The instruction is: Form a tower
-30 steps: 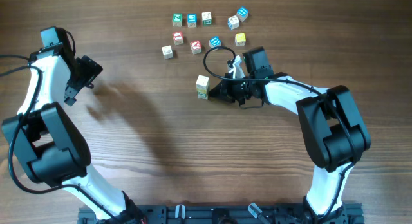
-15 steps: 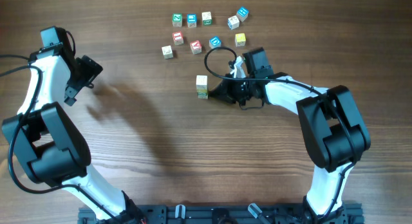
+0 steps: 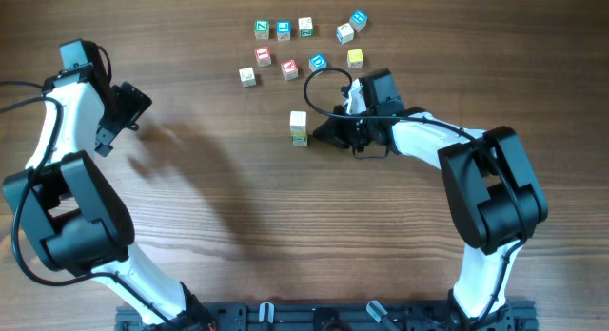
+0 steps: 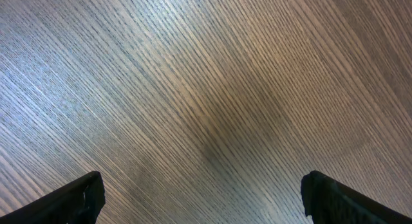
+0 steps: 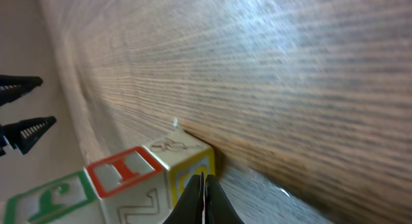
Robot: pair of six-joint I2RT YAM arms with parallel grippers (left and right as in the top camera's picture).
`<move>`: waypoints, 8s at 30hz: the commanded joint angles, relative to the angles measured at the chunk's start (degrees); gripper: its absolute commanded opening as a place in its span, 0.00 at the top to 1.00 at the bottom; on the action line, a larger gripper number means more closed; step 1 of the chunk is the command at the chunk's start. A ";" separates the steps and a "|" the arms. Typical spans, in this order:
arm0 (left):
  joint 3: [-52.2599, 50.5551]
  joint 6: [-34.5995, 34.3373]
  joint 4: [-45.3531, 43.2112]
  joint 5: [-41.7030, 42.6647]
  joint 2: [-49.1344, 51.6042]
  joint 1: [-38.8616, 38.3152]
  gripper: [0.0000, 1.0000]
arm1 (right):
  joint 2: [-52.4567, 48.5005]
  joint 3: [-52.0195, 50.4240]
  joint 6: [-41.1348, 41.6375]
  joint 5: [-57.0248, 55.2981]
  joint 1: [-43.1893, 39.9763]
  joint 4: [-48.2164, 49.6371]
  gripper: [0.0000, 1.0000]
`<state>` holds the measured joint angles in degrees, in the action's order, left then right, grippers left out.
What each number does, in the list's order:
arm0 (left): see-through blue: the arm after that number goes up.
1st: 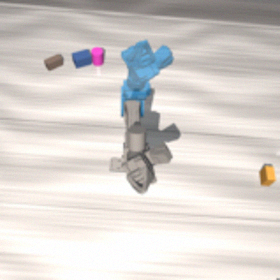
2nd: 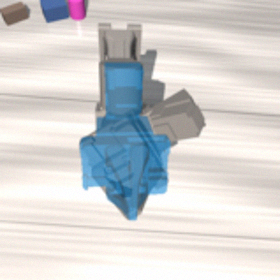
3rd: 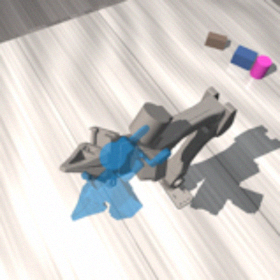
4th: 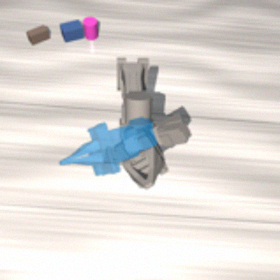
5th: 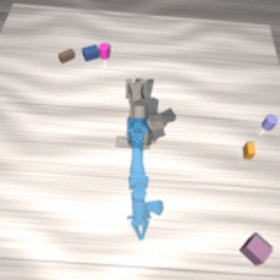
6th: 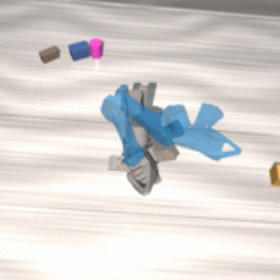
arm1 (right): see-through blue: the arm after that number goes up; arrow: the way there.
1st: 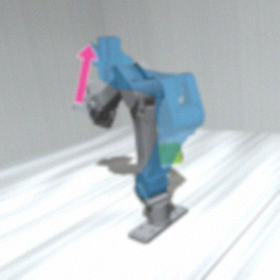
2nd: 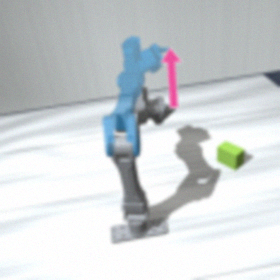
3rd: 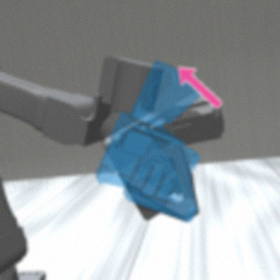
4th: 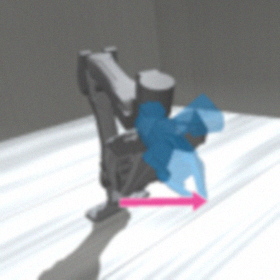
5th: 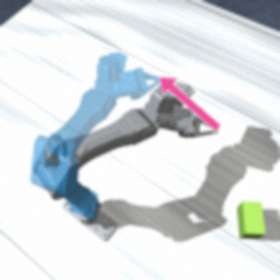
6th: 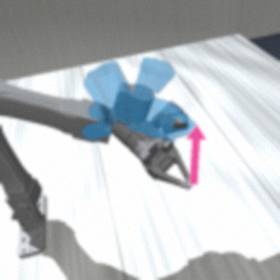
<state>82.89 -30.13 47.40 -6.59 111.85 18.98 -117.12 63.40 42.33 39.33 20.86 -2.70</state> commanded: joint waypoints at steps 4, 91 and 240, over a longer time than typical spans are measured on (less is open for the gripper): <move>0.59 -0.20 0.02 -0.55 -1.16 0.11 0.00 | -2.71 -0.31 1.36 1.79 0.09 2.75 0.95; 0.59 -0.20 0.02 -0.55 -1.16 0.09 0.00 | -2.75 -0.31 6.32 -3.32 1.95 7.19 0.96; 0.59 -0.20 0.02 -0.55 -1.16 0.11 0.00 | 5.11 46.71 2.29 -50.75 22.27 -61.02 0.96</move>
<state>82.89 -30.13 47.40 -6.59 111.85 18.98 -112.22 110.37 40.84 -5.74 41.52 -63.86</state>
